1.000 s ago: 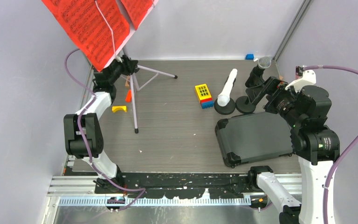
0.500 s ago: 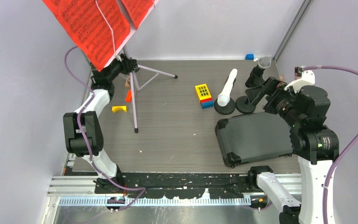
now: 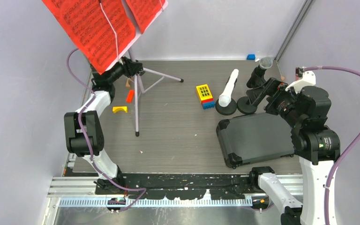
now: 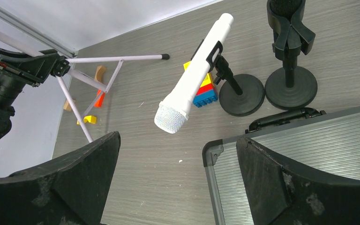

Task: Pack up the instrument practice props

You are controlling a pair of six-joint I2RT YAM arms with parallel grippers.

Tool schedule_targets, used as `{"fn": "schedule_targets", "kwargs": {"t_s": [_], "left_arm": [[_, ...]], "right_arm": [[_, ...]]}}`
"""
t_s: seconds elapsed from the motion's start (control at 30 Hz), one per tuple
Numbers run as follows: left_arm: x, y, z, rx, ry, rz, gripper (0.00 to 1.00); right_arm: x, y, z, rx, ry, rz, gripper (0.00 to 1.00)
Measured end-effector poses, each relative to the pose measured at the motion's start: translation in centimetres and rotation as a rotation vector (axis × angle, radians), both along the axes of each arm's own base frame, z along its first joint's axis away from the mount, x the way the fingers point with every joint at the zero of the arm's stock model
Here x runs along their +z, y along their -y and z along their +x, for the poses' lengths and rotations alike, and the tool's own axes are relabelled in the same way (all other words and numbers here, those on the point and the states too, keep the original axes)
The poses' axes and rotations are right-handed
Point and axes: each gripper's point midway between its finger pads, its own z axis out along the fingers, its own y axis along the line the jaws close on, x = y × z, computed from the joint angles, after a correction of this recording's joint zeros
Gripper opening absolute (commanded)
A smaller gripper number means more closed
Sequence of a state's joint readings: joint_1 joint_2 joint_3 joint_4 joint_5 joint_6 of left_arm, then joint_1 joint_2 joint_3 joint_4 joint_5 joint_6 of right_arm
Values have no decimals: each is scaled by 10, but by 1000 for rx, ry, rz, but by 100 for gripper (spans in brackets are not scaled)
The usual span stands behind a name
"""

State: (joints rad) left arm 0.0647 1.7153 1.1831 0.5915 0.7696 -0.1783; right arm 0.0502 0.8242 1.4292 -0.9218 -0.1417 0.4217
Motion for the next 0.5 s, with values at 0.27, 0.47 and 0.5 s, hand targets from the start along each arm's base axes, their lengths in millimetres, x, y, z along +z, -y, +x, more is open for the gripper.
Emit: {"fn": "schedule_targets", "kwargs": {"t_s": [0.27, 0.47, 0.5], "left_arm": [[0, 14, -17, -88, 15, -15, 0], [-1, 34, -33, -176, 11, -12, 0], [-1, 38, -35, -187, 9, -13, 0]], "right_arm": [[-3, -1, -3, 4, -2, 4, 100], [-2, -1, -4, 5, 3, 6, 100], [-2, -1, -5, 5, 4, 6, 100]]}}
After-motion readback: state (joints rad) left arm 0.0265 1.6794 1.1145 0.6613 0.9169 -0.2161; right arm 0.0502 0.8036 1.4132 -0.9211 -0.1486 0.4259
